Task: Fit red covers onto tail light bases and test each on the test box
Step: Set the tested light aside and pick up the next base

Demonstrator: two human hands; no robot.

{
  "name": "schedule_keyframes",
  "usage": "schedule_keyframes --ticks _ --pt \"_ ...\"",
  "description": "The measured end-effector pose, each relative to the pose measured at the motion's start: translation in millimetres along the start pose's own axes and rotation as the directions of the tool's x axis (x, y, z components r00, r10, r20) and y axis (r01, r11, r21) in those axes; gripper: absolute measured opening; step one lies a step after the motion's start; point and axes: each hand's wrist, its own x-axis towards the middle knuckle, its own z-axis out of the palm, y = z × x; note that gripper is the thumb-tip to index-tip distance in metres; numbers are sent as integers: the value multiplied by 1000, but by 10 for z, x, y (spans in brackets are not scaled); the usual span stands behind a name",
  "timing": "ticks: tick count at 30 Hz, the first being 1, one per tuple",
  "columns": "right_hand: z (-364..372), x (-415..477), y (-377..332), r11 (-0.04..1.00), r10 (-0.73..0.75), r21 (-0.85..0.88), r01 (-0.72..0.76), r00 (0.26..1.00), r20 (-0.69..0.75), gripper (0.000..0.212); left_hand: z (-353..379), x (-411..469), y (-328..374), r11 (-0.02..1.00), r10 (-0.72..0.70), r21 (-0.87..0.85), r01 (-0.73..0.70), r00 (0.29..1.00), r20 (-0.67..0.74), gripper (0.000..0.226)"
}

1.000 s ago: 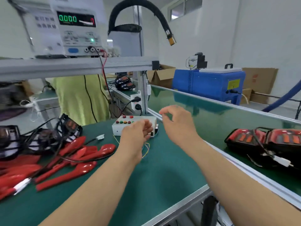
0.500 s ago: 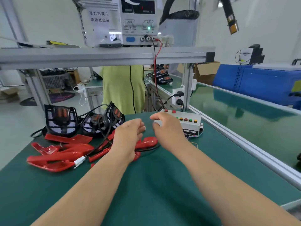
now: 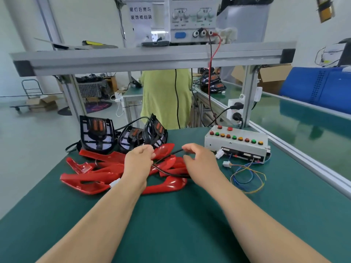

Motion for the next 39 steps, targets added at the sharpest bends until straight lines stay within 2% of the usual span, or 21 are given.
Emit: schedule_keyframes --ticks 2,4,8,16,18,22,26,29,34,39 --pt "39 -3 55 1000 13 6 -13 1000 1 36 -21 53 -51 998 18 53 -17 1000 -5 29" --pt "70 -8 109 1000 19 -4 -19 1000 10 35 -39 123 -79 983 59 178 -55 998 -18 14" --pt "71 -10 193 1000 -11 -14 11 1000 23 35 -61 266 -46 851 199 505 -143 978 -58 34" --pt "80 -13 220 998 -37 -43 39 998 45 34 16 423 -121 657 141 749 -90 990 -5 45" --pt "80 -15 220 998 -39 -50 42 998 46 34 40 432 -114 641 154 762 -97 988 -3 38" --pt "60 -15 223 999 -36 -39 37 999 38 32 -60 472 -14 760 225 634 -140 973 -54 35" --pt "66 -25 217 998 -48 -33 49 998 40 29 -347 572 148 836 317 515 -188 932 -174 40" --pt "70 -28 215 999 -46 -26 47 998 34 27 -620 635 236 816 372 548 -186 894 -250 46" --pt "78 -27 218 999 -37 -11 37 999 32 26 -1055 691 224 718 353 693 -61 891 -287 43" --pt "98 -33 226 999 -47 -23 48 998 35 30 -1312 826 124 683 232 714 150 883 -407 51"
